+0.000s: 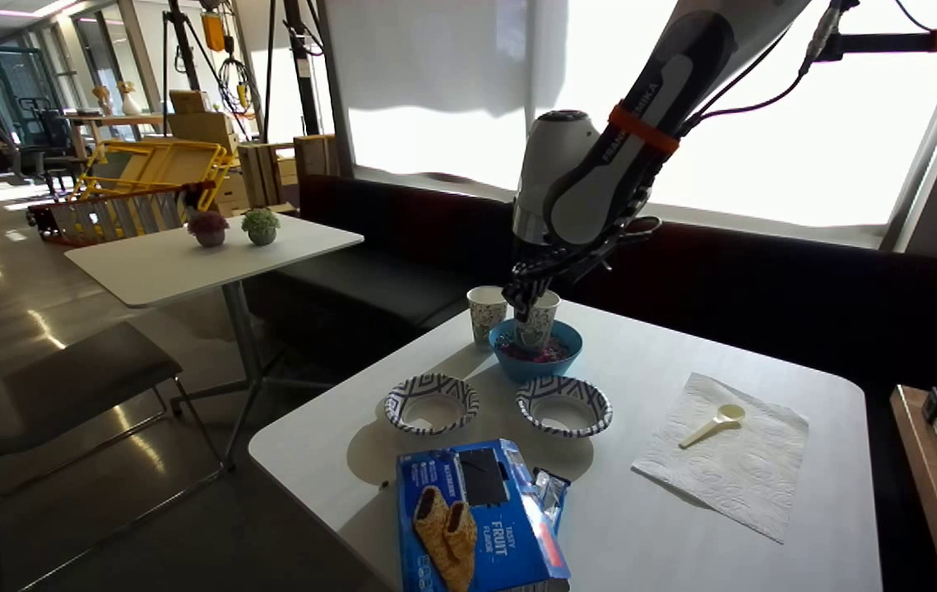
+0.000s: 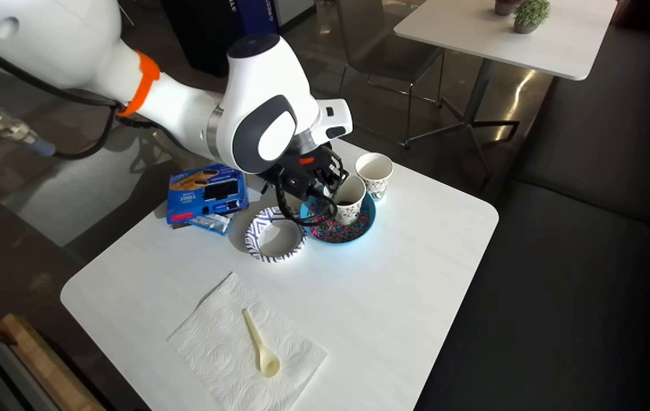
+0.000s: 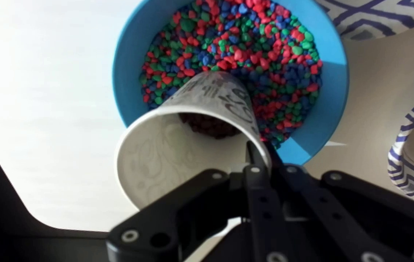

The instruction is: Put the cup in the bowl

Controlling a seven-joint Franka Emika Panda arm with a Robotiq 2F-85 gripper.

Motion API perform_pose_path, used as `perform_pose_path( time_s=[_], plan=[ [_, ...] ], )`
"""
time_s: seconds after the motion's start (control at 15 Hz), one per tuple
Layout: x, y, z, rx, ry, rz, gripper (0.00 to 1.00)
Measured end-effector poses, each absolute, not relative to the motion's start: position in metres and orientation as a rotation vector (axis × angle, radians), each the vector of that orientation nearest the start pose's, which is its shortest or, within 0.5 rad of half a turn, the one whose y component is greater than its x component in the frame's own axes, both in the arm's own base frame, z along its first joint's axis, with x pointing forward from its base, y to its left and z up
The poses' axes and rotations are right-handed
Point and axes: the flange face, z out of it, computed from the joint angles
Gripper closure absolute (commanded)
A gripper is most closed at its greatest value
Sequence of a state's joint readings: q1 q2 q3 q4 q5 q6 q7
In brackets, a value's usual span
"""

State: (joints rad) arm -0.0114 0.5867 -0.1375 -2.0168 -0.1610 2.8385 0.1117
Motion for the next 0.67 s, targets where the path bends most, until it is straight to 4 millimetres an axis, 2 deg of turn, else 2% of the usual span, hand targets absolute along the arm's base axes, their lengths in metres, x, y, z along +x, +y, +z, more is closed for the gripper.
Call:
perform_pose_path(
  time_s=[0.27, 0.67],
  plan=[
    [0.617, -0.085, 0.181, -3.279, 0.126, -0.381, 0.99],
    [0.615, -0.072, 0.178, -3.285, 0.028, -0.324, 0.99]
  ],
)
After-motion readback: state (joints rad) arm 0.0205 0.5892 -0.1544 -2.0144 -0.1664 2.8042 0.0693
